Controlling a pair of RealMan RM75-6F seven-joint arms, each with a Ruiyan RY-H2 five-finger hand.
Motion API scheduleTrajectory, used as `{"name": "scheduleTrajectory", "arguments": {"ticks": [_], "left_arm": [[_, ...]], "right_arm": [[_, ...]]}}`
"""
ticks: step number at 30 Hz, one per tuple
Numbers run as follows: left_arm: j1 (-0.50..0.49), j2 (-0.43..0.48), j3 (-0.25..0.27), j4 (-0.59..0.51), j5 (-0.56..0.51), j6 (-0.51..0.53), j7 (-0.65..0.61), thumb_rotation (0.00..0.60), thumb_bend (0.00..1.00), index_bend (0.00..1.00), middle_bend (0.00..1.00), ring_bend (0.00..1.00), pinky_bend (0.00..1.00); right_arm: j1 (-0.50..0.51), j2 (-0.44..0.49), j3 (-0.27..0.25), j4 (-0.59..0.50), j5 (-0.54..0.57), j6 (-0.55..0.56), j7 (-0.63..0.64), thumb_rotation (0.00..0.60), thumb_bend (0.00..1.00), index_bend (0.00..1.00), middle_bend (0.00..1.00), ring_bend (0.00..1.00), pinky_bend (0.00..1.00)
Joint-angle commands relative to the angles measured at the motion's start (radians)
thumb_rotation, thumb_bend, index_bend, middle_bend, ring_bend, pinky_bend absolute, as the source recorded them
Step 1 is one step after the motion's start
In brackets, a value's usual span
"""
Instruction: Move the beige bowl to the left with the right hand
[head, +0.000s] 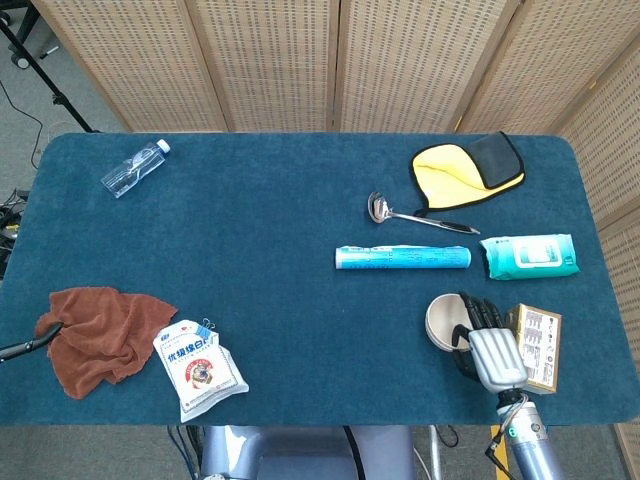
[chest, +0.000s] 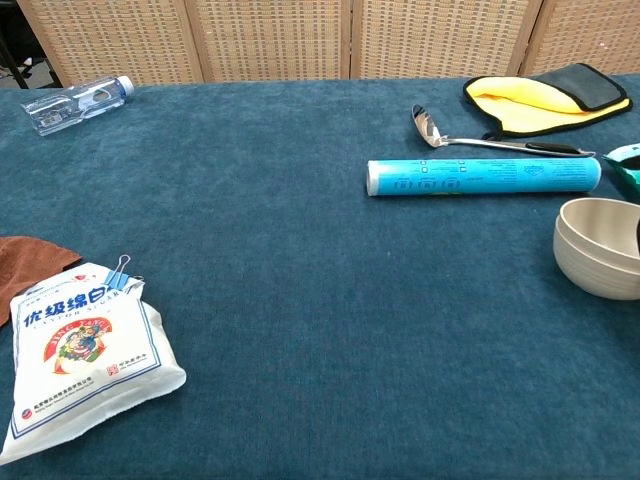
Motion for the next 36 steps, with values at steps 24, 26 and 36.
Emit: {"name": "scheduleTrajectory", "arguments": {"ticks": [24,26,36], "left_arm": [[0.003,0.004,-0.004,-0.004,-0.002,0.007,-0.007,0.198,0.00,0.00,0.00,0.00,0.00],[0.003,0.004,-0.004,-0.004,-0.003,0.007,-0.007,0.199,0.00,0.00,0.00,0.00,0.00],[0.006,0.009,-0.007,-0.004,-0.006,0.011,-0.013,0.197,0.00,0.00,0.00,0.00,0.00]], "right_arm": [[0.011,0.020,0.034,-0.053,-0.013,0.046,-0.043,0.600,0.41,0.55,0.00,0.00,0.00],[0.013,0.020,0.040,-0.061,-0.014,0.051,-0.045,0.600,0.41,0.55,0.00,0.00,0.00],[0.022,0.019,0.068,-0.082,-0.006,0.072,-0.059,0.600,0.41,0.55,0.00,0.00,0.00]]}}
